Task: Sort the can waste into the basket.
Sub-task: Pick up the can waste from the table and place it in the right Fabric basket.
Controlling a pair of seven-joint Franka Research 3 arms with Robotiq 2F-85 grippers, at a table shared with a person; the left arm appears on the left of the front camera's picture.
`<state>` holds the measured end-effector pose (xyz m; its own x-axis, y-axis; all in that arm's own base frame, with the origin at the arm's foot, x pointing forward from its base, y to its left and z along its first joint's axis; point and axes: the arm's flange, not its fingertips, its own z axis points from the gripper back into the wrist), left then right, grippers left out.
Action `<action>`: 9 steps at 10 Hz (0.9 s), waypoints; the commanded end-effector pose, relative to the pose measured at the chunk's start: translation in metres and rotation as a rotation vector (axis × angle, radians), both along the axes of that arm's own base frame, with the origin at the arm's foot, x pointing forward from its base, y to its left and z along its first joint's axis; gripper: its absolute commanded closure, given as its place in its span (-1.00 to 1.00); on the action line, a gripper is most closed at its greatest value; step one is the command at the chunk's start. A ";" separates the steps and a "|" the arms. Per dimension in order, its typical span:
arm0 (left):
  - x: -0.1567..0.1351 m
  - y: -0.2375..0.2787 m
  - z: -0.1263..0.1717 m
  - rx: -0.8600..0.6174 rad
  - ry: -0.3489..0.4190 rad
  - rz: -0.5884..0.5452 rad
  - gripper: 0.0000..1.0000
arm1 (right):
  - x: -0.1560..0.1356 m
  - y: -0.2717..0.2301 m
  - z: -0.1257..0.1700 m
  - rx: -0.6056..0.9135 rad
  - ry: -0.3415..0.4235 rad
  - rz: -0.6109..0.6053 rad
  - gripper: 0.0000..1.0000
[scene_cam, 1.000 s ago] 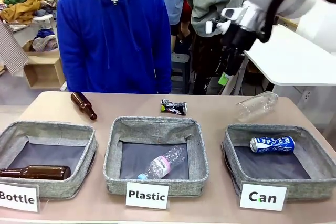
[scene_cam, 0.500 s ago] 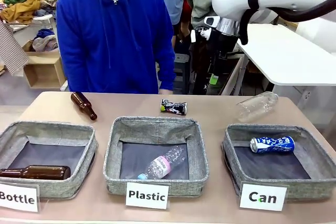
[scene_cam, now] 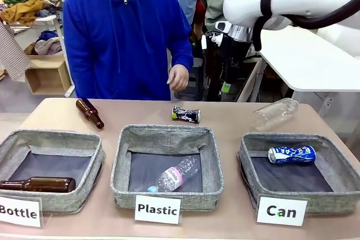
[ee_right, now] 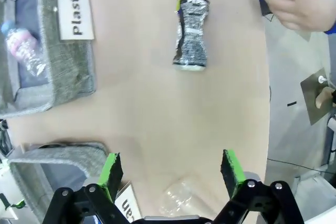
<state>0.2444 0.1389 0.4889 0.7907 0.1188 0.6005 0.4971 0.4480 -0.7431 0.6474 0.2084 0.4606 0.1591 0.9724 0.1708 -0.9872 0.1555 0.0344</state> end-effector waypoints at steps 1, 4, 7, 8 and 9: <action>0.000 -0.003 0.002 -0.015 -0.001 0.010 -1.00 | 0.037 0.010 -0.008 0.015 -0.089 0.018 -1.00; 0.000 -0.003 0.002 -0.015 -0.001 0.010 -1.00 | -0.073 -0.127 0.065 0.219 -0.102 -0.141 -1.00; 0.000 -0.003 0.002 -0.015 -0.001 0.010 -1.00 | -0.193 -0.253 0.068 0.600 -0.177 -0.580 -1.00; 0.000 -0.003 0.002 -0.015 -0.001 0.010 -1.00 | -0.212 -0.273 0.055 0.773 -0.242 -0.761 -1.00; 0.000 -0.003 0.002 -0.015 -0.001 0.010 -1.00 | -0.229 -0.286 0.040 0.887 -0.293 -0.881 -1.00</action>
<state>0.2437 0.1393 0.4897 0.7890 0.1206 0.6025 0.4980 0.4487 -0.7421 0.4285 -0.0927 0.5256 0.6153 0.3445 0.7090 -0.6761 0.6932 0.2499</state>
